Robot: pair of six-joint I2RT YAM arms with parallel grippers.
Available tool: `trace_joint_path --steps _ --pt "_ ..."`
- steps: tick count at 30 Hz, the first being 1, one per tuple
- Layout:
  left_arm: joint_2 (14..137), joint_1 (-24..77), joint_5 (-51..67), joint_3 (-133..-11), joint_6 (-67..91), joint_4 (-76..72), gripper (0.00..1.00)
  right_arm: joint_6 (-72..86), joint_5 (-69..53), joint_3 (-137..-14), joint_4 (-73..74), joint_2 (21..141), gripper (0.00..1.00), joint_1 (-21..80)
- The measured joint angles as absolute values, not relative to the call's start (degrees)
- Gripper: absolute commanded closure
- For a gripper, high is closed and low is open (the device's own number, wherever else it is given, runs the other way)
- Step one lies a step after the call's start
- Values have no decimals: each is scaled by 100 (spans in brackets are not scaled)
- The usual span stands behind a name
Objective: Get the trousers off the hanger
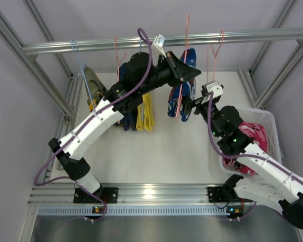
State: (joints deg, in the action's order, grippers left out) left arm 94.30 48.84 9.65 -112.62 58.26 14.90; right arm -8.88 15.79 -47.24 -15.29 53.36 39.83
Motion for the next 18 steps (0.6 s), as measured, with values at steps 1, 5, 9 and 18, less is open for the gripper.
trace_joint_path --steps 1,5,9,18 --pt "9430 4884 965 -11262 5841 1487 100 -873 1575 -4724 -1540 5371 1 3955" --pt "9430 4882 974 -11262 5863 1492 100 -731 1358 -4731 -1544 5435 1 3839" --pt "9430 4884 989 -11262 5883 1490 100 -578 1000 -4737 -1542 5433 1 3817" --pt "9430 4884 1028 -11262 5892 1485 100 -447 749 -4842 -1542 5566 5 3809"
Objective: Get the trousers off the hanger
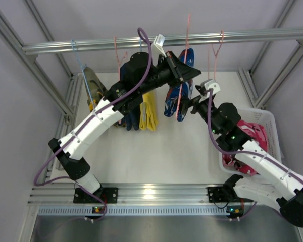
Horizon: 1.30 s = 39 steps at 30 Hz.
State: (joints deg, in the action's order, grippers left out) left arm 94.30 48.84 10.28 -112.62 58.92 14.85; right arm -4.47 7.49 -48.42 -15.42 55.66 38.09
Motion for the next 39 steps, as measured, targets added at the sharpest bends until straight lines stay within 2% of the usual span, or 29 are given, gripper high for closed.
trace_joint_path --steps 2,3,6,11,14,17,18,30,39 --pt "9430 4884 1031 -11262 5902 1485 100 -480 956 -4864 -1564 5629 12 3780" --pt "9430 4886 1039 -11262 5909 1485 100 -482 1061 -4871 -1568 5660 21 3747" --pt "9430 4884 1039 -11262 5931 1485 100 -443 1302 -4882 -1584 5719 35 3603" --pt "9430 4884 1041 -11262 5948 1485 100 -469 1575 -4884 -1588 5717 42 3430" --pt "9430 4884 1041 -11262 5951 1485 100 -508 1603 -4884 -1588 5680 57 3420" --pt "9430 4886 1044 -11262 5953 1485 100 -569 1597 -4884 -1592 5636 85 3411" --pt "9430 4886 1041 -11262 5953 1485 100 -587 1599 -4888 -1601 5634 100 3404" --pt "9137 4917 952 -10541 5791 1026 100 -434 1439 -5500 -923 5559 100 3197" --pt "8785 4954 921 -10141 5531 950 100 -165 823 -5892 -64 4890 100 3164"
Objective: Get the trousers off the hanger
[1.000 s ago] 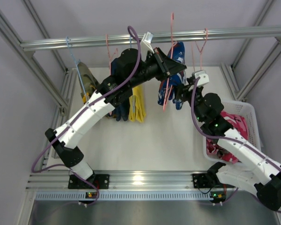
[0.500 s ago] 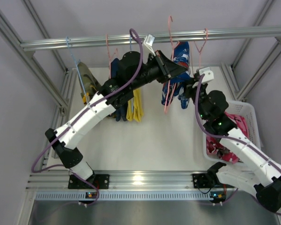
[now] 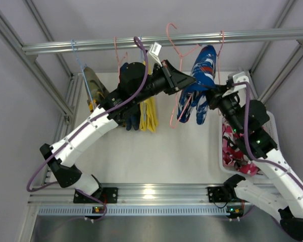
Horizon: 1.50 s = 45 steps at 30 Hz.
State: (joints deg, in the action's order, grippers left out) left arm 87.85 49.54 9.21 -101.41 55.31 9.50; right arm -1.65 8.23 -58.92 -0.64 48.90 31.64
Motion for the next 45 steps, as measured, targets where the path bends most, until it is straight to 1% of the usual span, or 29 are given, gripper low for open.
trace_joint_path --steps 9,15,26,33,45 --pt "8674 4998 840 -9992 5384 950 100 -132 -222 -5894 593 4193 100 3164" --pt "8661 5026 670 -9935 5339 1017 100 -242 -596 -5913 779 4034 100 3164" --pt "8558 4991 154 -9559 5177 1194 100 -648 -847 -6464 1232 4018 100 3162" --pt "8508 4925 -1 -9557 4772 1402 100 -1098 -996 -6490 1627 3857 100 3162" --pt "8464 4925 -272 -9557 4185 1682 100 -1280 -1081 -6495 1719 3730 100 3164"
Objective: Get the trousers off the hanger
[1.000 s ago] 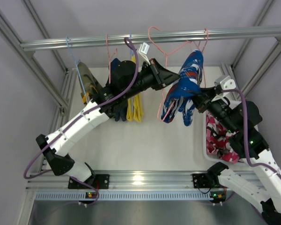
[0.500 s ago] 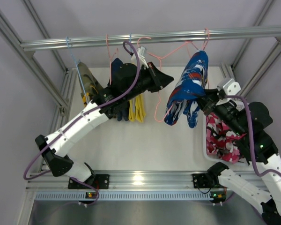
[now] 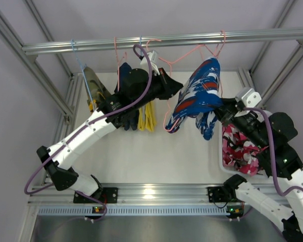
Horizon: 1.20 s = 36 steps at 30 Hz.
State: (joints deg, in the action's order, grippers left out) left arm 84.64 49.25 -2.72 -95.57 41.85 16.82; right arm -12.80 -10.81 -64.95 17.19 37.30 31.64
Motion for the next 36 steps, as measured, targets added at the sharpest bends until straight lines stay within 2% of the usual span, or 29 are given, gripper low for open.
trace_joint_path --steps 13,26,36 --pt "8453 5068 -292 -9419 4368 1660 100 -521 -1459 -7911 1758 4519 100 3164" --pt "8361 5196 -423 -9008 4493 1680 100 -539 -1479 -8436 1946 4558 100 3153" --pt "8405 5190 -607 -8501 4145 1855 100 -707 -1446 -9478 690 4519 100 3072"
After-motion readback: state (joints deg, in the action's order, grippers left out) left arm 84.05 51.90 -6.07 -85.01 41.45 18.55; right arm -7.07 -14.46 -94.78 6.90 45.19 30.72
